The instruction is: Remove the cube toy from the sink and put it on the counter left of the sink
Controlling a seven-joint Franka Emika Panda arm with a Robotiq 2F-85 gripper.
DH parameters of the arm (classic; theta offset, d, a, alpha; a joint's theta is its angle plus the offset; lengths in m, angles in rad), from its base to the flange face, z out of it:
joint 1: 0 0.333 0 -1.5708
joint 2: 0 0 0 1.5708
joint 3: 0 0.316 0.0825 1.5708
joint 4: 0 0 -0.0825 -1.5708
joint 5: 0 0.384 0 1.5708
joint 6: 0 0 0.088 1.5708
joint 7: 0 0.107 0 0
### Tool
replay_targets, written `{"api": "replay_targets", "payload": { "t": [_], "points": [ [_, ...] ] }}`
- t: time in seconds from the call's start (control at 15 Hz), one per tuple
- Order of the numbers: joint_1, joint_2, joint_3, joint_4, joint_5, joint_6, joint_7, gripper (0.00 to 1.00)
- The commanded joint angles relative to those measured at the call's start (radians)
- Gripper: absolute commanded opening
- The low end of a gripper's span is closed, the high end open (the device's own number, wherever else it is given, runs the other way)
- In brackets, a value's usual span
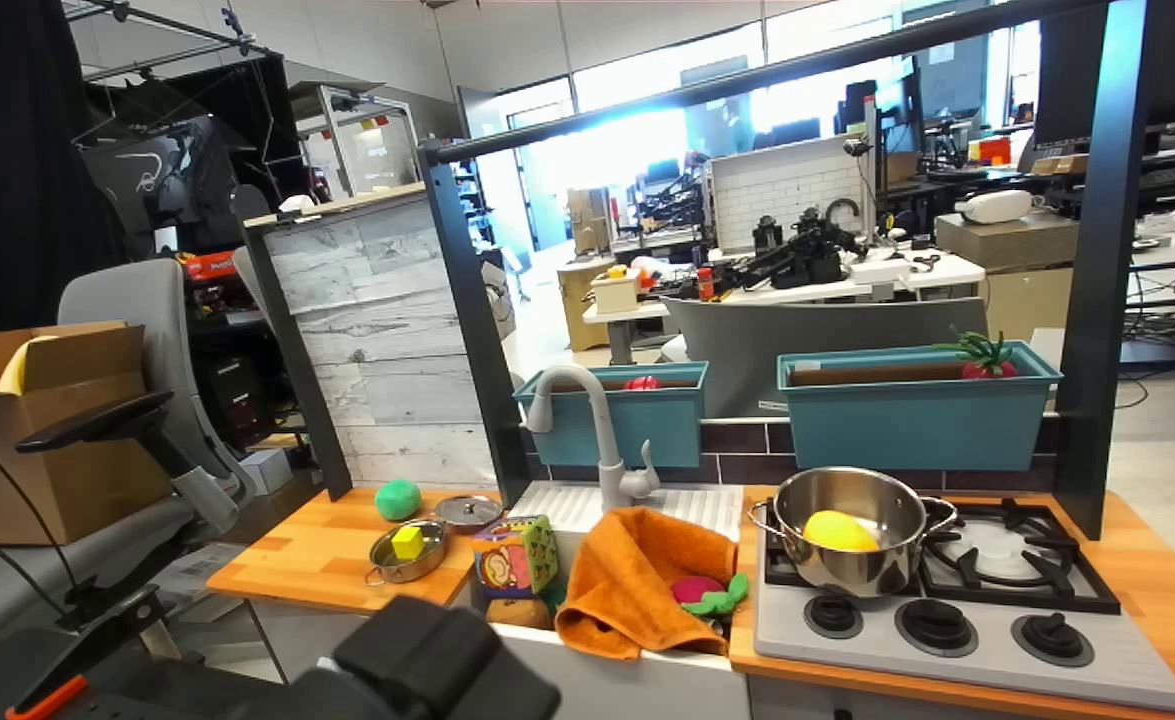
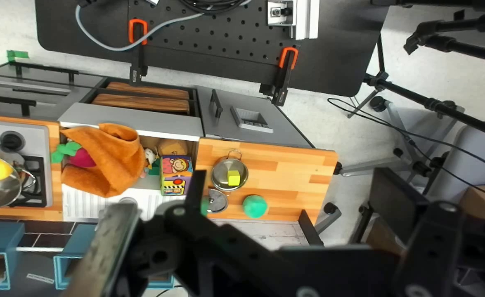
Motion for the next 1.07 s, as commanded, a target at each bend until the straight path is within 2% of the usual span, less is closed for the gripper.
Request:
{"api": "replay_targets", "payload": {
  "t": [0.0,0.27,0.53,1.0],
  "points": [
    [0.01,0.01,-0.017,-0.019,0.017,0.06,-0.04,1.0],
    [0.016,0.076,-0.037,-0.074,0.024,0.254,-0.081,1.0],
    [0.03,0.189,-0.066,-0.122,0.064,0.52,-0.12,1.0],
    [0.115,0.543,-0.096,-0.097,0.191,0.923,-0.154,1.0]
  ]
}}
